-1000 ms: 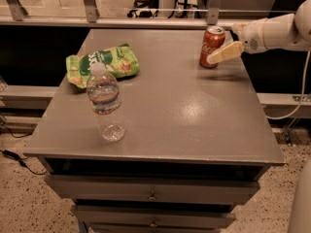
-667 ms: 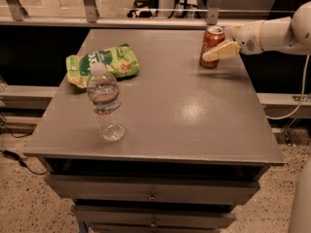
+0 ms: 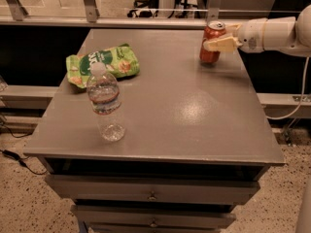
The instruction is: Move coke can near water bottle
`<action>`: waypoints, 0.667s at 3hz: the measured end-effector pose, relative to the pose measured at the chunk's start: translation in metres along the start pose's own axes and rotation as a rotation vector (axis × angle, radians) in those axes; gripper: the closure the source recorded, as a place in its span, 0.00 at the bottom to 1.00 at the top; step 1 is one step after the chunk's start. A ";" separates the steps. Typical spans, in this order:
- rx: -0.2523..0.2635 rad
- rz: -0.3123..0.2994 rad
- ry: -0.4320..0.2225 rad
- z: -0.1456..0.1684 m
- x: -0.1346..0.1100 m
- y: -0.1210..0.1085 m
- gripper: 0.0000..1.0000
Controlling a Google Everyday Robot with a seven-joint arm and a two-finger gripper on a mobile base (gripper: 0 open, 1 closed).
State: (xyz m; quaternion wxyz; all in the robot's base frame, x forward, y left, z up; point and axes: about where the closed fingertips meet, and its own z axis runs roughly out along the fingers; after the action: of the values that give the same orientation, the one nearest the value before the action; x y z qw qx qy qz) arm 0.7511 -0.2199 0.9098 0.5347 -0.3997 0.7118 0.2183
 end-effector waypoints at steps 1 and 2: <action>-0.033 -0.004 -0.058 -0.005 -0.026 0.013 0.93; -0.065 -0.051 -0.094 -0.016 -0.057 0.034 1.00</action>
Offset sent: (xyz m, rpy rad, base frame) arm -0.0601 0.0351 0.0944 0.0467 -0.1355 0.1331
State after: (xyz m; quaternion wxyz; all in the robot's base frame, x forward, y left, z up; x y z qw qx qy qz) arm 0.7205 -0.1926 0.9642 0.5596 -0.4243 0.6679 0.2463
